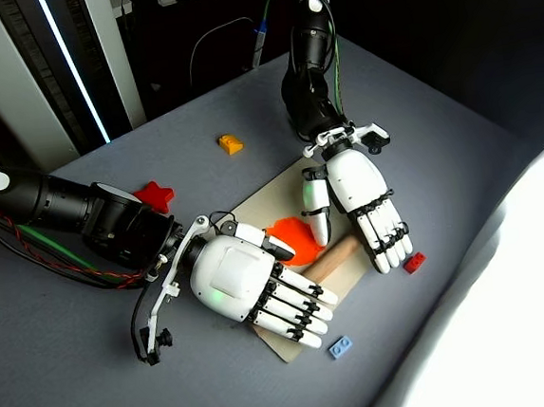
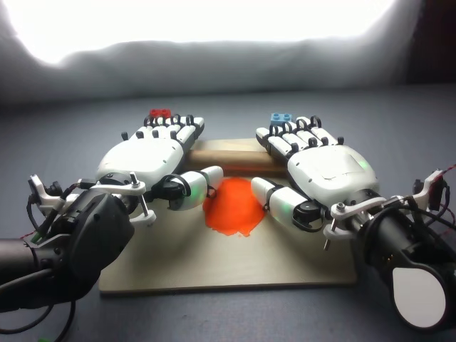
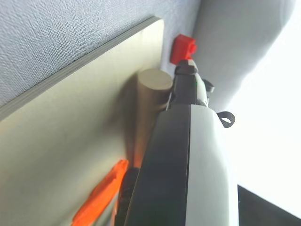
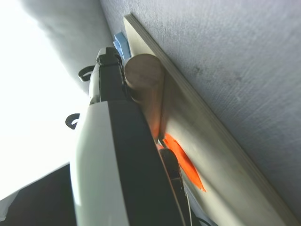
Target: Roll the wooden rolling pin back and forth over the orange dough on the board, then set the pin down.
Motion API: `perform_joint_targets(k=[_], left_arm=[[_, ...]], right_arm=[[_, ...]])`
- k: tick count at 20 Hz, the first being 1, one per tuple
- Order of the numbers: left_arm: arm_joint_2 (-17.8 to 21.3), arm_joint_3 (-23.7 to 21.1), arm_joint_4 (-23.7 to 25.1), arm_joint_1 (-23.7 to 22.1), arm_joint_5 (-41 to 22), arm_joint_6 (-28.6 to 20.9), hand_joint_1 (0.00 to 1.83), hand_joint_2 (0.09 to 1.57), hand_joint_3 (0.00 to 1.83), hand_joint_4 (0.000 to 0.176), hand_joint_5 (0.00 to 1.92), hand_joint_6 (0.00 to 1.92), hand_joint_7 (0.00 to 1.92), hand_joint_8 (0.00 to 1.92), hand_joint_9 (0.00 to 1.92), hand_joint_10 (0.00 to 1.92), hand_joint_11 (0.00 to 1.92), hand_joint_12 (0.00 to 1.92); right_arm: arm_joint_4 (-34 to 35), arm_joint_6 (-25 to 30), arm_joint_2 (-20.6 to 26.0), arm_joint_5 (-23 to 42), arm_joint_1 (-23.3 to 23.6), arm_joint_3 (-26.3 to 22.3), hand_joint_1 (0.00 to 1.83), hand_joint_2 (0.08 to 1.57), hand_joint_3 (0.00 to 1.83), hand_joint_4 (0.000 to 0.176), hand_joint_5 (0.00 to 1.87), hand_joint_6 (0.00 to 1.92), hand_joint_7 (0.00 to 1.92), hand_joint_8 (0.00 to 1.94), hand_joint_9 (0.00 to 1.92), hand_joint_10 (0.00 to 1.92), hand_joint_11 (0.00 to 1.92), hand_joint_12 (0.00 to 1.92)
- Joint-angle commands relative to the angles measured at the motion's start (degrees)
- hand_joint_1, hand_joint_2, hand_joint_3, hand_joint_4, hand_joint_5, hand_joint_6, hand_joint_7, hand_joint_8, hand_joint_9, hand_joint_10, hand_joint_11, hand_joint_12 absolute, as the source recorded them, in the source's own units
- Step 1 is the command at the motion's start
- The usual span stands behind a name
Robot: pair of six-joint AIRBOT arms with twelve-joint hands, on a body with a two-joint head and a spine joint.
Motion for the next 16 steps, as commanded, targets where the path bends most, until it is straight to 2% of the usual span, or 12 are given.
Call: perform_joint_targets(k=[1, 2, 7, 9, 11, 12, 16], left_arm=[[0.4, -0.1, 2.2, -0.4, -5.0, 0.0, 0.00, 1.44, 0.00, 0.000, 0.05, 0.02, 0.05, 0.02, 0.01, 0.01, 0.00, 0.00], [0.5, -0.2, 2.3, -0.3, -5.0, 0.0, 0.00, 1.44, 0.00, 0.000, 0.06, 0.02, 0.06, 0.02, 0.02, 0.01, 0.00, 0.00], [0.8, -0.9, 2.3, 0.4, -4.5, 0.1, 0.00, 1.44, 0.00, 0.000, 0.11, 0.02, 0.12, 0.01, 0.09, 0.02, 0.00, 0.00], [0.9, -1.1, 2.3, 0.7, -4.3, 0.2, 0.00, 1.44, 0.00, 0.000, 0.14, 0.01, 0.15, 0.00, 0.12, 0.01, 0.02, 0.02], [1.0, -1.5, 2.3, 1.0, -4.3, 0.2, 0.00, 1.44, 0.00, 0.000, 0.16, 0.01, 0.18, 0.01, 0.14, 0.01, 0.03, 0.02], [1.2, -1.7, 2.3, 1.1, -4.3, 0.2, 0.00, 1.44, 0.00, 0.000, 0.17, 0.01, 0.19, 0.02, 0.15, 0.02, 0.02, 0.02], [2.0, -3.0, 2.3, 1.9, -5.5, 0.2, 0.00, 1.44, 0.00, 0.000, 0.16, 0.01, 0.20, 0.02, 0.15, 0.02, 0.02, 0.02]], right_arm=[[-1.6, 0.0, 0.1, -2.8, -0.4, -0.3, 0.00, 1.50, 0.00, 0.000, 0.19, 0.00, 0.20, 0.01, 0.17, 0.01, 0.00, 0.23], [-1.5, -0.1, 0.1, -2.9, -0.6, -0.4, 0.00, 1.50, 0.00, 0.000, 0.21, 0.01, 0.22, 0.01, 0.19, 0.01, 0.00, 0.30], [-1.5, -0.4, 0.3, -3.0, -0.9, -0.9, 0.00, 1.51, 0.00, 0.000, 0.24, 0.01, 0.26, 0.01, 0.22, 0.01, 0.00, 0.37], [-1.5, -0.5, 0.3, -3.2, -1.0, -1.0, 0.00, 1.51, 0.00, 0.000, 0.28, 0.02, 0.31, 0.01, 0.27, 0.02, 0.00, 0.50], [-1.5, -0.5, 0.4, -3.4, -1.1, -1.4, 0.00, 1.51, 0.00, 0.000, 0.29, 0.02, 0.30, 0.01, 0.28, 0.02, 0.00, 0.52], [-1.5, -0.6, 0.4, -3.5, -1.2, -1.6, 0.00, 1.51, 0.00, 0.000, 0.31, 0.03, 0.33, 0.01, 0.32, 0.04, 0.00, 0.64], [-1.5, -0.7, 0.8, -3.6, -1.6, -2.4, 0.00, 1.51, 0.00, 0.000, 0.33, 0.03, 0.35, 0.01, 0.34, 0.04, 0.00, 0.70]])
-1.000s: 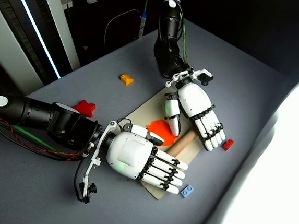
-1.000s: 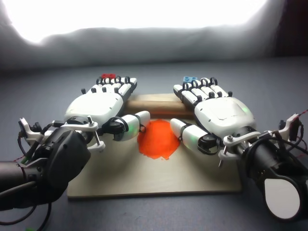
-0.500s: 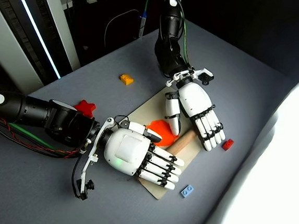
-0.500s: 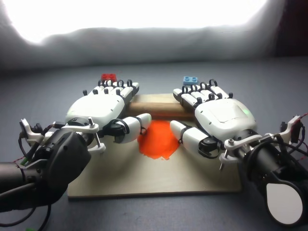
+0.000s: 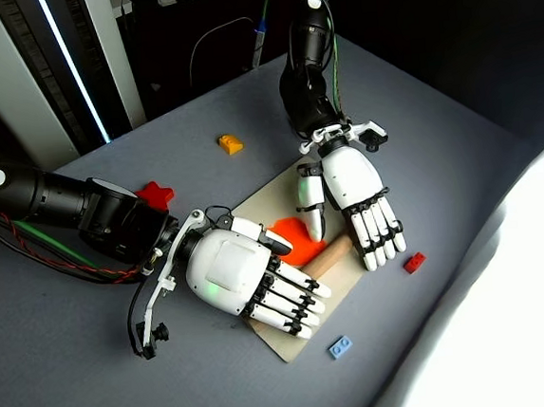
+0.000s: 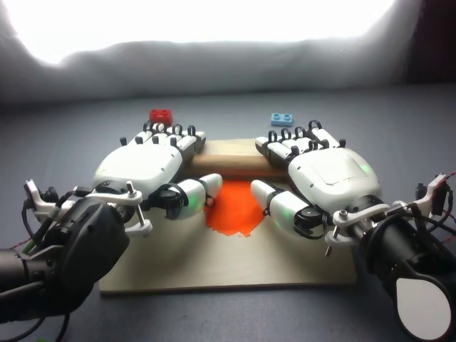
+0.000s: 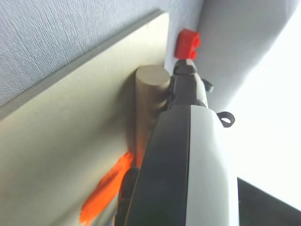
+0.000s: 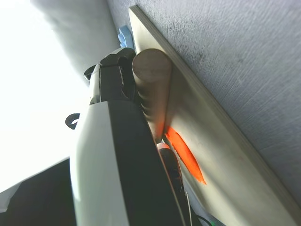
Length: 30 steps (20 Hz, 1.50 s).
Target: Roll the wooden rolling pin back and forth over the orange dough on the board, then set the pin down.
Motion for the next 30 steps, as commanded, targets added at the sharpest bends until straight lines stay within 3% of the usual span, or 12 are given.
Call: perform_joint_targets(k=[1, 2, 3, 6, 30], left_arm=[[0.4, -0.1, 1.1, 0.5, -4.0, 0.0, 0.00, 1.44, 0.00, 0.000, 0.17, 0.01, 0.21, 0.02, 0.15, 0.02, 0.02, 0.02], [0.5, -0.4, 1.1, 0.7, -4.0, 0.0, 0.00, 1.44, 0.00, 0.000, 0.17, 0.01, 0.21, 0.02, 0.15, 0.02, 0.02, 0.02], [0.6, -0.7, 1.1, 0.9, -4.0, 0.0, 0.00, 1.44, 0.00, 0.000, 0.22, 0.01, 0.28, 0.01, 0.20, 0.01, 0.03, 0.05], [0.8, -1.3, 1.3, 1.2, -4.0, 0.0, 0.00, 1.44, 0.00, 0.000, 0.25, 0.00, 0.30, 0.00, 0.22, 0.00, 0.00, 0.22], [3.2, -5.0, 1.9, 3.4, -3.9, -0.9, 0.00, 1.44, 0.00, 0.000, 0.19, 0.00, 0.23, 0.00, 0.17, 0.00, 0.00, 0.07]], right_arm=[[-1.0, -0.2, 0.1, -1.2, -0.8, -0.3, 0.00, 1.52, 0.00, 0.000, 0.32, 0.02, 0.35, 0.01, 0.34, 0.03, 0.00, 0.69], [-1.0, -0.3, 0.2, -1.3, -0.8, -0.5, 0.00, 1.52, 0.00, 0.000, 0.32, 0.02, 0.35, 0.01, 0.34, 0.03, 0.00, 0.69], [-1.0, -0.3, 0.2, -1.3, -0.9, -0.6, 0.00, 1.52, 0.00, 0.000, 0.37, 0.03, 0.43, 0.02, 0.41, 0.06, 0.00, 0.90], [-1.0, -0.4, 0.3, -1.3, -1.1, -0.8, 0.00, 1.52, 0.00, 0.000, 0.39, 0.03, 0.46, 0.02, 0.43, 0.05, 0.00, 0.91], [-3.5, -1.9, 1.2, -4.2, -3.5, -4.0, 0.00, 1.52, 0.00, 0.000, 0.38, 0.00, 0.45, 0.01, 0.42, 0.02, 0.00, 0.79]])
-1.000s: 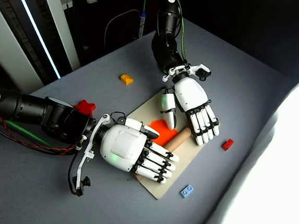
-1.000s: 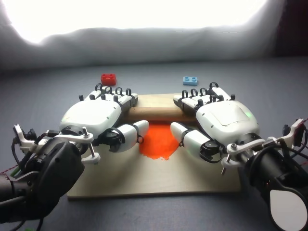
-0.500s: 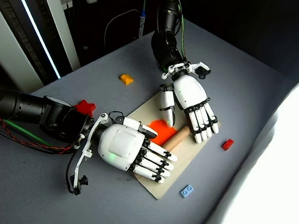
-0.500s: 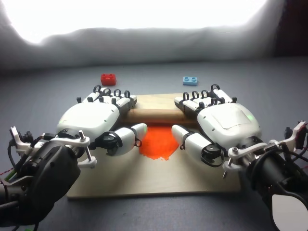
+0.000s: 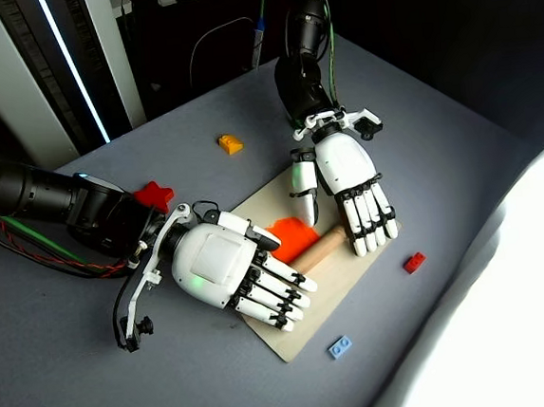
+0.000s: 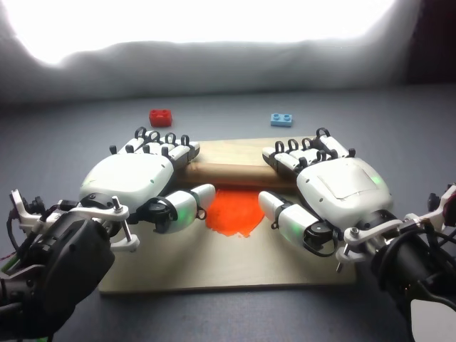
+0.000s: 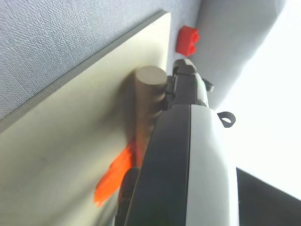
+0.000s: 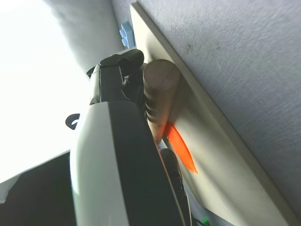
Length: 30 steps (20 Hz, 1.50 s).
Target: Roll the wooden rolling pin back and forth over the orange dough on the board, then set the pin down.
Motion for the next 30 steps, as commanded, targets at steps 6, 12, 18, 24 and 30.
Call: perform_joint_targets(k=[6, 12, 18, 24, 30], left_arm=[[0.2, -0.9, -0.2, 1.8, -0.6, -1.0, 0.00, 1.44, 0.00, 0.000, 0.24, 0.01, 0.27, 0.00, 0.19, 0.00, 0.00, 0.15], [-0.4, -0.7, -0.3, 3.5, -2.1, -2.0, 0.00, 1.44, 0.00, 0.000, 0.21, 0.00, 0.26, 0.00, 0.19, 0.00, 0.00, 0.13], [-0.2, -1.8, -0.3, 4.4, -2.1, -2.5, 0.00, 1.44, 0.00, 0.000, 0.24, 0.00, 0.30, 0.00, 0.22, 0.01, 0.00, 0.19], [0.7, -3.0, 0.0, 4.3, -2.1, -2.5, 0.00, 1.44, 0.00, 0.000, 0.23, 0.00, 0.30, 0.00, 0.23, 0.00, 0.00, 0.20], [1.5, -4.1, 0.3, 4.3, -1.8, -2.5, 0.00, 1.44, 0.00, 0.000, 0.25, 0.01, 0.31, 0.00, 0.23, 0.00, 0.00, 0.26]], right_arm=[[-1.9, 0.4, -0.8, -2.2, -1.0, -0.6, 0.00, 1.51, 0.00, 0.000, 0.37, 0.00, 0.45, 0.01, 0.44, 0.02, 0.00, 0.86], [-1.9, -0.4, -2.4, -4.7, -1.5, -0.6, 0.00, 1.52, 0.00, 0.000, 0.36, 0.01, 0.43, 0.01, 0.41, 0.01, 0.00, 0.79], [-1.8, -1.8, -3.0, -5.7, -2.7, -0.6, 0.00, 1.52, 0.00, 0.000, 0.39, 0.01, 0.44, 0.00, 0.43, 0.01, 0.00, 0.88], [-1.8, -2.6, -3.0, -5.7, -3.6, -1.6, 0.00, 1.52, 0.00, 0.000, 0.39, 0.01, 0.44, 0.01, 0.43, 0.01, 0.00, 0.87], [-1.9, -3.4, -2.8, -5.8, -4.3, -3.2, 0.00, 1.52, 0.00, 0.000, 0.39, 0.01, 0.45, 0.00, 0.45, 0.01, 0.00, 0.86]])
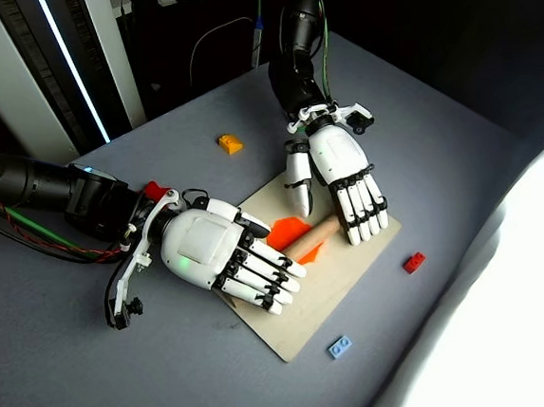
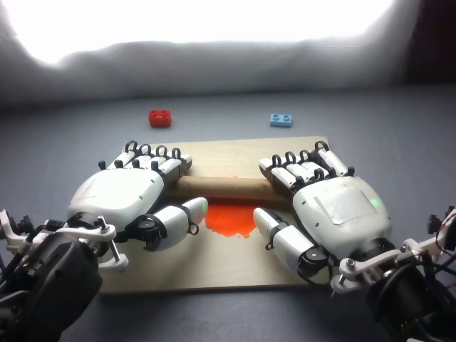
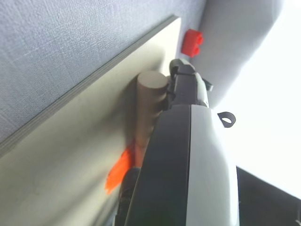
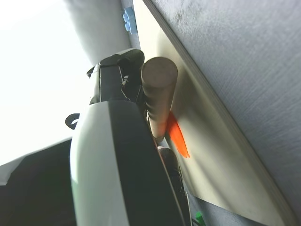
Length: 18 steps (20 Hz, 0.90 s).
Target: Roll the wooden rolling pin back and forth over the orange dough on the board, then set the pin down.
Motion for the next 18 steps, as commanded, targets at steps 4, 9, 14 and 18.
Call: perform_joint_targets(k=[4, 9, 14, 18], left_arm=[[0.2, -0.9, 0.5, 0.8, 1.5, -0.2, 0.00, 1.45, 0.00, 0.000, 0.23, 0.00, 0.30, 0.00, 0.23, 0.00, 0.00, 0.22], [1.1, -1.8, 0.8, 0.8, 1.9, -0.2, 0.00, 1.44, 0.00, 0.000, 0.25, 0.00, 0.31, 0.00, 0.23, 0.00, 0.00, 0.27], [1.6, -2.6, 1.7, 1.2, 1.9, -1.2, 0.00, 1.44, 0.00, 0.000, 0.23, 0.00, 0.30, 0.00, 0.22, 0.00, 0.00, 0.21], [2.0, -3.3, 2.5, 1.9, 1.6, -2.2, 0.00, 1.44, 0.00, 0.000, 0.23, 0.00, 0.29, 0.00, 0.22, 0.00, 0.00, 0.19]], right_arm=[[-0.9, -0.3, -0.6, 2.4, -1.2, -0.7, 0.00, 1.52, 0.00, 0.000, 0.37, 0.00, 0.44, 0.00, 0.44, 0.01, 0.00, 0.85], [-0.9, -0.2, -1.2, 2.6, -0.4, -0.6, 0.00, 1.52, 0.00, 0.000, 0.38, 0.00, 0.45, 0.01, 0.44, 0.01, 0.00, 0.88], [-0.2, -0.5, -1.7, 2.6, 0.0, -0.7, 0.00, 1.52, 0.00, 0.000, 0.39, 0.01, 0.44, 0.00, 0.44, 0.01, 0.00, 0.86], [-0.2, -1.1, -1.9, 2.5, -0.5, -1.3, 0.00, 1.52, 0.00, 0.000, 0.38, 0.00, 0.43, 0.00, 0.43, 0.01, 0.00, 0.87]])
